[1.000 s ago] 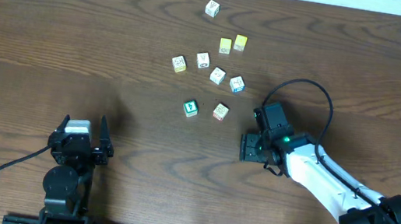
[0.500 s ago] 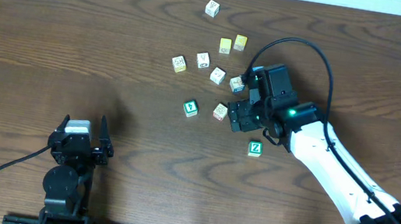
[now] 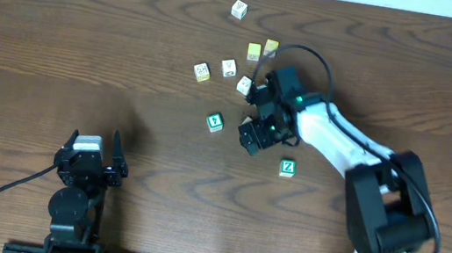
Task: Lift 4 blocks
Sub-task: 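Move the right gripper to the cluster and grasp the 8 block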
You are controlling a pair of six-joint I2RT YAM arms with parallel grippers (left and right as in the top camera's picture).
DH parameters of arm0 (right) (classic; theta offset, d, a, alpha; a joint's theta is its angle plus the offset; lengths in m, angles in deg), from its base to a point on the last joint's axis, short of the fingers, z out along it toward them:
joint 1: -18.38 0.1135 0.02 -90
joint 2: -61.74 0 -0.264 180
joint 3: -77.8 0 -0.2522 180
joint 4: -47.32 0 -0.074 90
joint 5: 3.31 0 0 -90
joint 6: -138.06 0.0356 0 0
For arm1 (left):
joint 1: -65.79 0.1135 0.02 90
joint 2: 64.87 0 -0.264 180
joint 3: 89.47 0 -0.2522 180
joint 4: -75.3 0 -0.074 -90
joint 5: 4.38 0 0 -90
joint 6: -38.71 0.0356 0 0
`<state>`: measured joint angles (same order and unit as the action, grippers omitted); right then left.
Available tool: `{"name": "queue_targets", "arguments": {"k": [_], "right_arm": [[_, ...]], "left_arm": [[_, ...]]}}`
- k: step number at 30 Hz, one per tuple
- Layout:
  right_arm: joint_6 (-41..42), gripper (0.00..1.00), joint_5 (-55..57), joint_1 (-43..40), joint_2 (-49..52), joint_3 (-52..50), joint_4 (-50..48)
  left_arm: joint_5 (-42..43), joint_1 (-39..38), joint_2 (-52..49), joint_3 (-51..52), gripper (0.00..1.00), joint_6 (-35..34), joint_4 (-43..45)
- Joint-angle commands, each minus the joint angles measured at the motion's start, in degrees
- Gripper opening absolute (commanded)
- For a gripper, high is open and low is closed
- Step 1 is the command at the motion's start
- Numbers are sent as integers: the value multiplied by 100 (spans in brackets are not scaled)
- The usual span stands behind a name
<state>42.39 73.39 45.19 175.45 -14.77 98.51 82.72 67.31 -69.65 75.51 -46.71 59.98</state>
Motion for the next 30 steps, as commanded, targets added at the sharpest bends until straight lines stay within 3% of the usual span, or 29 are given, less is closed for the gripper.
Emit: {"name": "queue_targets", "arguments": {"k": [1, 17, 30], "right_arm": [[-588, 89, -247, 48, 195, 544, 221], [-1502, 75, -452, 142, 267, 903, 988], [-1626, 71, -28, 251, 420, 903, 533]], "left_arm": [[-50, 39, 0, 103, 76, 52, -234], [-50, 39, -118, 103, 76, 55, -229], [-50, 39, -118, 103, 76, 55, -227]]}}
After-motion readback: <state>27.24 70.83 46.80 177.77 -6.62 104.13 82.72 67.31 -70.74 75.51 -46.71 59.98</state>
